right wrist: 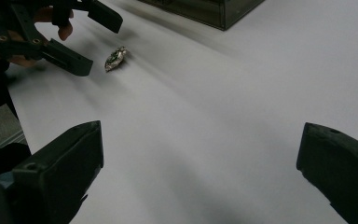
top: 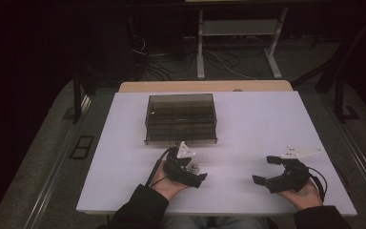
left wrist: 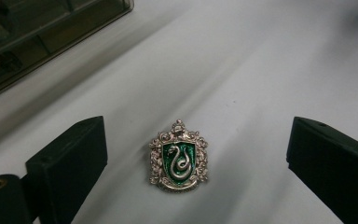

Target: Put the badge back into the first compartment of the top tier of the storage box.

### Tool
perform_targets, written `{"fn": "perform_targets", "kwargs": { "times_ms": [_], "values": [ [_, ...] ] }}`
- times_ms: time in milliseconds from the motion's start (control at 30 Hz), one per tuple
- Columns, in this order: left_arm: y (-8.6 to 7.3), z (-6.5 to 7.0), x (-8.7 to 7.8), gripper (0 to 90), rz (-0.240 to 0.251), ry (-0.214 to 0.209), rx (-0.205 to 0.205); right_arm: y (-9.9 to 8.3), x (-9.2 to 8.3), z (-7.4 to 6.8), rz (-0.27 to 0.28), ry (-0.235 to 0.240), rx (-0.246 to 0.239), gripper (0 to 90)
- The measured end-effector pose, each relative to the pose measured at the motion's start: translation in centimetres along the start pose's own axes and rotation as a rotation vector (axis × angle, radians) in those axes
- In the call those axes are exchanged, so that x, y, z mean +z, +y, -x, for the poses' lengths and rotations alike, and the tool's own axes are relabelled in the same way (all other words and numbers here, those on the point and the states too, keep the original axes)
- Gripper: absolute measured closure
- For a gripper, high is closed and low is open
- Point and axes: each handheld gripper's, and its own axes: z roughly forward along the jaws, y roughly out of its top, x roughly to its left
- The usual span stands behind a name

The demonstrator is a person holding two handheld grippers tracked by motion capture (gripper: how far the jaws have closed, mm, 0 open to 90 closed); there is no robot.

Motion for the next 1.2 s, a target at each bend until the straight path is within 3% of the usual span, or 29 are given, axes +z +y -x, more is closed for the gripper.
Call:
{"fn": "perform_targets", "kwargs": {
  "times_ms": [600, 1200],
  "values": [
    [-0.4, 0.0, 0.4, 36.4, -0.016, 0.046, -0.005, 0.0, 0.0, 0.0, 0.002, 0.004, -0.002, 0.3],
    [-0.6, 0.5, 1.0, 51.1, -0.028, 0.113, 0.012, 0.0, -0.1, 0.0, 0.0, 0.003, -0.005, 0.3]
  ]
}}
